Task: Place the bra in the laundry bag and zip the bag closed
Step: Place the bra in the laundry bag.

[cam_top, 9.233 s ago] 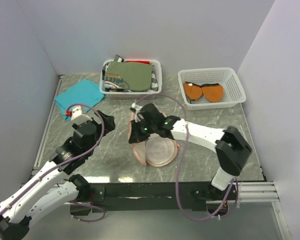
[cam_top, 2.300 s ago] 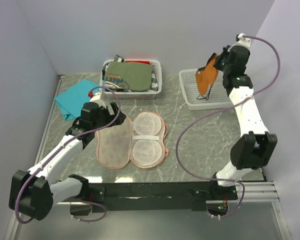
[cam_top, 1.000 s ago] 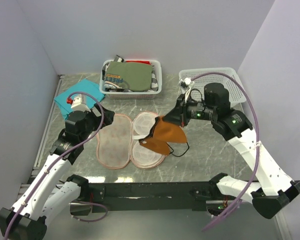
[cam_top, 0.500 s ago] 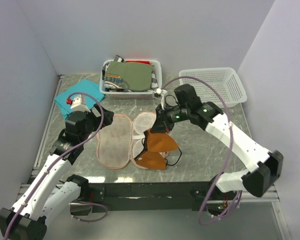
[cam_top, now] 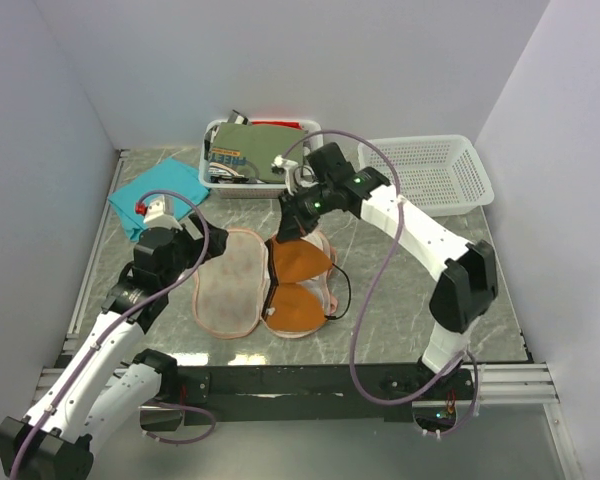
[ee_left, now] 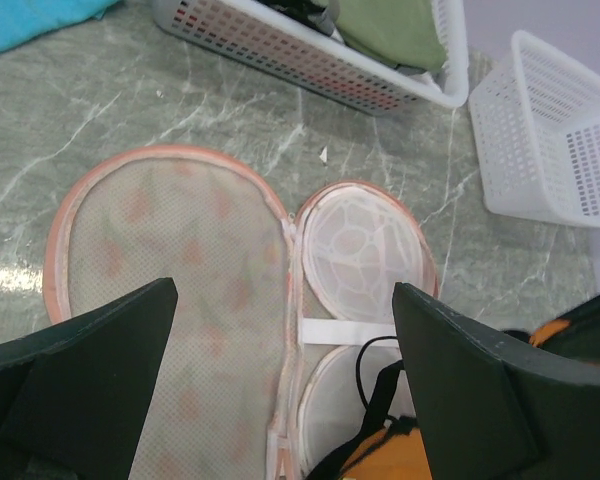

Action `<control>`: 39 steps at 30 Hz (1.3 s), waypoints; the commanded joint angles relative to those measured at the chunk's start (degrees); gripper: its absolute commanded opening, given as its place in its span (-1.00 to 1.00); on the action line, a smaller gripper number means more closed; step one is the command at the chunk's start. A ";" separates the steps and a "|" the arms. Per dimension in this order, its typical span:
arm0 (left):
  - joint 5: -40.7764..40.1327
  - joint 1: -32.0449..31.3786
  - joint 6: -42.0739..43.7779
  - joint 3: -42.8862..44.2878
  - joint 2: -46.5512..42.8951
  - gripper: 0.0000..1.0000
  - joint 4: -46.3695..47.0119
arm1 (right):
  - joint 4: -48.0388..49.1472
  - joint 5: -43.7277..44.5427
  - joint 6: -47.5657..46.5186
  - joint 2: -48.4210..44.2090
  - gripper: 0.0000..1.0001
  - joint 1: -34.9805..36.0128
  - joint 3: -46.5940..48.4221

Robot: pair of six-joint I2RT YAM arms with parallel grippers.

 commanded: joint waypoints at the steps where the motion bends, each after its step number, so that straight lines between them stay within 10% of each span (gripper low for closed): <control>1: -0.33 0.15 1.24 -1.06 -0.16 0.93 2.11 | -3.67 -1.94 -4.17 4.70 -0.90 0.23 9.85; 9: -0.69 0.15 2.64 -1.15 2.30 0.93 3.08 | -8.77 -2.82 -5.23 16.66 -0.83 0.05 20.32; 16: 0.02 0.15 2.82 -2.55 2.75 0.93 4.31 | -6.93 0.33 -3.03 20.53 0.03 -0.04 21.99; 21: 1.94 0.15 3.08 -3.17 2.74 0.93 4.66 | -3.86 7.01 1.62 17.99 0.21 -1.53 21.65; 26: 6.33 0.15 3.00 -5.10 4.50 0.93 7.90 | 0.88 25.88 9.96 6.05 0.37 -2.41 10.16; 39: 22.16 -0.03 2.47 -9.85 16.98 0.93 23.10 | 20.31 16.07 22.63 -9.79 0.36 -10.49 -27.66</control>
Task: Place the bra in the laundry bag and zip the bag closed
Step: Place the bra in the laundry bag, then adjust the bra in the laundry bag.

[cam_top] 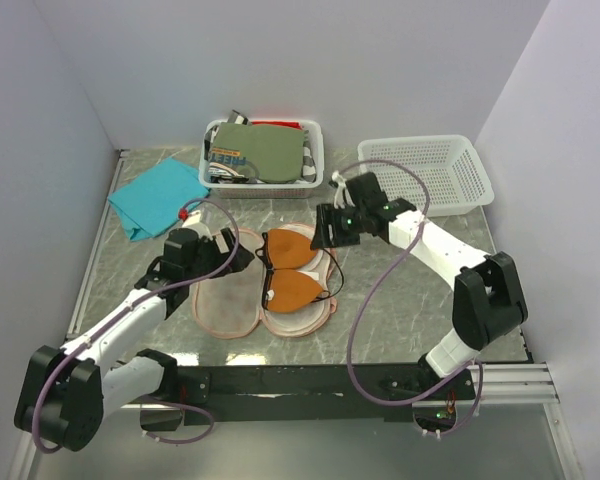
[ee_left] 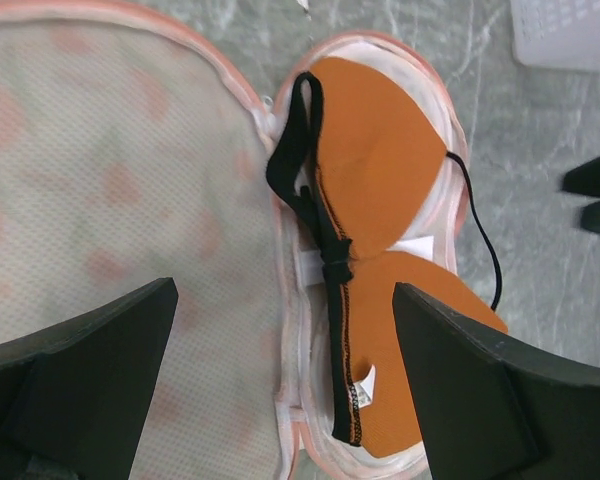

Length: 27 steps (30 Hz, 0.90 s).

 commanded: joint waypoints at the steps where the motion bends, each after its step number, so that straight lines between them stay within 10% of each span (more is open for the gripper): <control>1: 6.95 -0.03 -0.09 -1.72 1.00 0.93 9.04 | 7.77 -2.26 4.21 -2.12 0.36 -1.53 -6.68; 22: 4.15 -12.51 -4.57 3.64 19.29 0.98 18.89 | 11.82 -5.52 2.10 -4.58 0.35 -4.87 -13.55; 27: 4.06 -12.95 -5.01 6.18 22.45 0.71 19.68 | 12.08 -5.96 1.40 -4.93 0.35 -5.93 -14.95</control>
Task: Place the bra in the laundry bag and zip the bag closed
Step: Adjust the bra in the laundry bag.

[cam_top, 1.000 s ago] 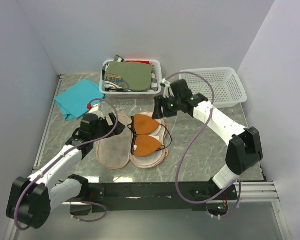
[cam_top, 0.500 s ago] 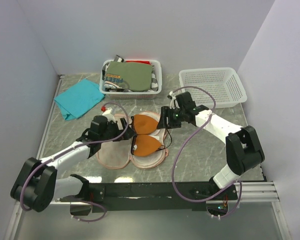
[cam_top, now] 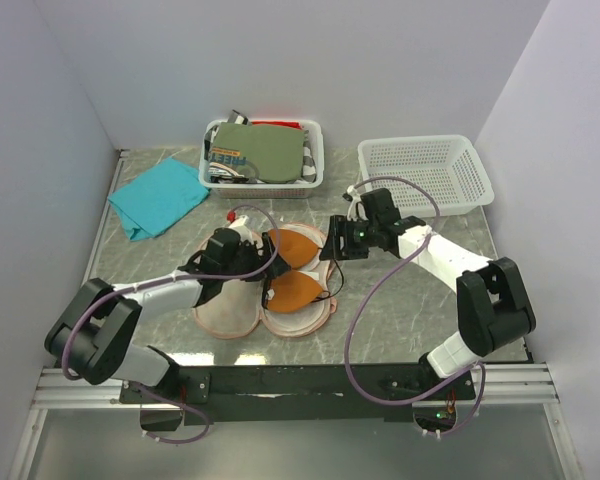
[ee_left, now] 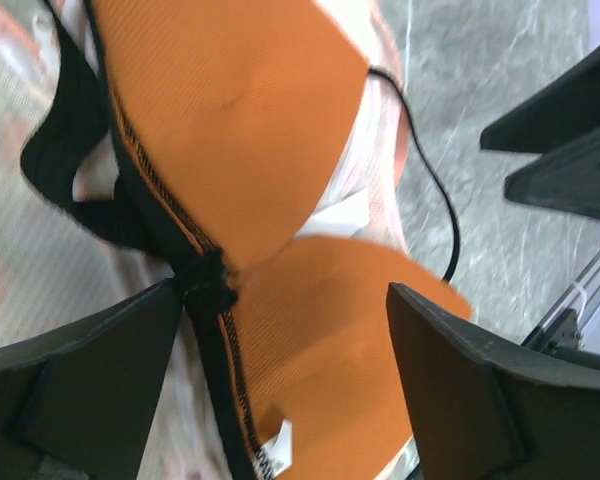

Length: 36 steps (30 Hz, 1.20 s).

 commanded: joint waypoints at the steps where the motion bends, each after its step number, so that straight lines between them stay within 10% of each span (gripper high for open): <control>1: -0.51 -0.53 -0.66 3.98 2.30 0.60 3.53 | 1.81 -1.06 -1.49 -2.16 0.35 -1.12 -1.21; 20: -2.88 -1.76 -1.10 6.09 5.29 -0.21 2.21 | 1.28 -1.24 -2.28 -4.18 0.35 -2.35 -2.61; 24: -4.37 -1.76 -1.63 6.35 5.47 -0.12 1.51 | 1.02 -1.33 -2.46 -4.62 0.35 -2.35 -2.70; 29: -6.04 -1.67 -2.68 6.44 5.82 0.47 2.03 | 0.49 -1.59 -2.81 -4.97 0.35 -2.35 -2.70; 36: -8.60 -1.67 -3.47 9.25 8.80 0.40 0.98 | 0.14 -1.85 -3.07 -4.88 0.35 -2.35 -2.53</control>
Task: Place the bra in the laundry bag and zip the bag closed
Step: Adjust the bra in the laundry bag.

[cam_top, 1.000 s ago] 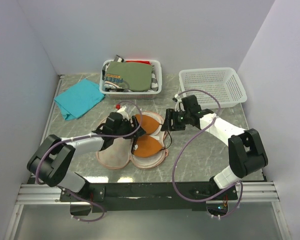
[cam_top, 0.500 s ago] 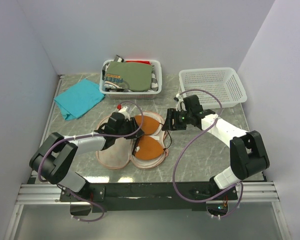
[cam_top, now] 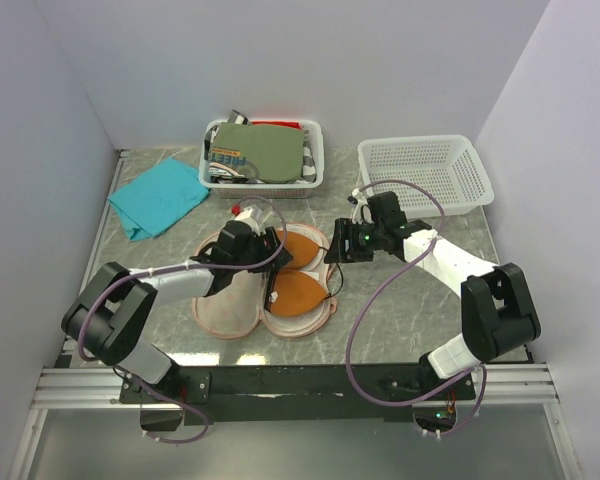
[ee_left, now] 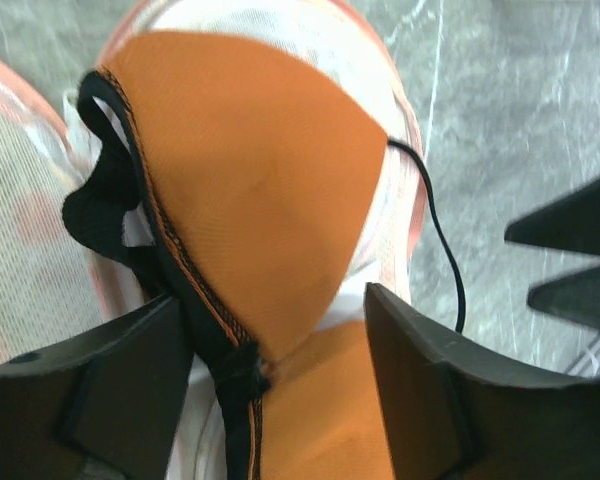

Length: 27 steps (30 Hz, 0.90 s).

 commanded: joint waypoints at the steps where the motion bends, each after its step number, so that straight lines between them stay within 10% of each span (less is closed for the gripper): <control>1: -2.87 -0.28 -0.90 3.79 3.12 0.36 0.24 | 0.05 -0.59 -1.32 -2.61 0.35 -0.54 0.16; 13: -3.84 -0.28 -1.69 6.17 7.00 -0.53 0.32 | -0.39 -0.23 -1.76 -3.49 0.36 -0.54 -0.19; 27: 0.20 -0.36 -1.34 3.44 -6.70 -0.74 -2.83 | -0.48 -0.15 -1.50 -6.04 0.36 -0.54 -1.42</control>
